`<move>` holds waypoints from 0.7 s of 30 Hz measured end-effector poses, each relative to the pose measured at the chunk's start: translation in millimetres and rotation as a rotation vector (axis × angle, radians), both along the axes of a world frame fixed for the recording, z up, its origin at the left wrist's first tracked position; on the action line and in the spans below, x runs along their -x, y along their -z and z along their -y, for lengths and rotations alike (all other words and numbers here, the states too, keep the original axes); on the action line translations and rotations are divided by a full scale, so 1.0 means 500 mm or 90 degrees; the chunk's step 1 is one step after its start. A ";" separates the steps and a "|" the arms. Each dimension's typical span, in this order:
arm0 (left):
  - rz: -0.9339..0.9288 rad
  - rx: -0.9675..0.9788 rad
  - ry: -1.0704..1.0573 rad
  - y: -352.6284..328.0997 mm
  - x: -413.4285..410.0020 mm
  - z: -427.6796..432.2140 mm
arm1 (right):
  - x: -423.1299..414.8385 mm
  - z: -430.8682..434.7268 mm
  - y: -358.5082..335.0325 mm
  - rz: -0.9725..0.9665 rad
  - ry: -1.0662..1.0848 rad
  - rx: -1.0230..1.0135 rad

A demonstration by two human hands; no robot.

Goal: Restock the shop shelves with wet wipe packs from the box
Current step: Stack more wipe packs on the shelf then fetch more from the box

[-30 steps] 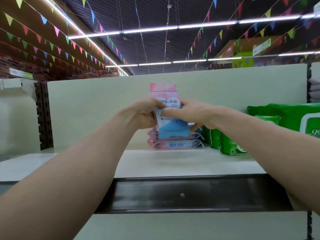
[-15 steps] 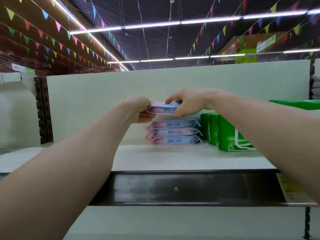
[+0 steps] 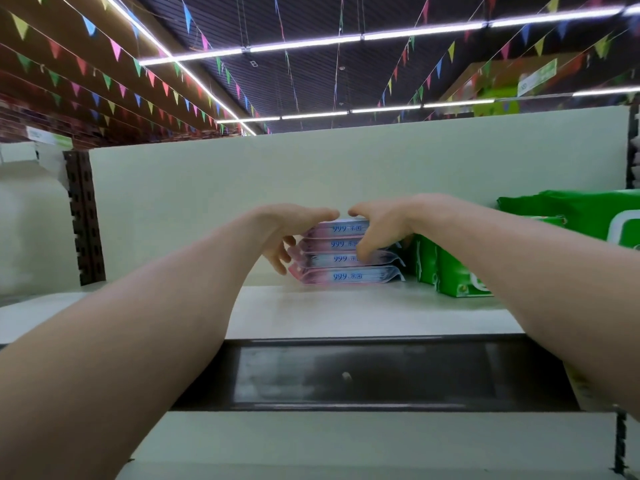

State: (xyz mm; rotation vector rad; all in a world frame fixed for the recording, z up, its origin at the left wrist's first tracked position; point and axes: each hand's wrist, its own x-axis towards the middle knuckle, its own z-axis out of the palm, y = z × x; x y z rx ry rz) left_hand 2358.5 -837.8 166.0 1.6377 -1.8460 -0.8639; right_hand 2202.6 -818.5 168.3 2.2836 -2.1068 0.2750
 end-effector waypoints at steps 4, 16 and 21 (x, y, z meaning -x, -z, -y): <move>-0.092 -0.033 0.013 0.004 0.001 0.006 | -0.001 0.001 0.003 0.092 0.012 -0.036; -0.136 -0.034 0.030 0.007 -0.016 0.004 | 0.009 -0.019 0.005 0.213 -0.003 -0.047; 0.027 0.073 -0.004 -0.004 -0.023 0.004 | 0.004 -0.029 -0.006 0.151 0.003 -0.026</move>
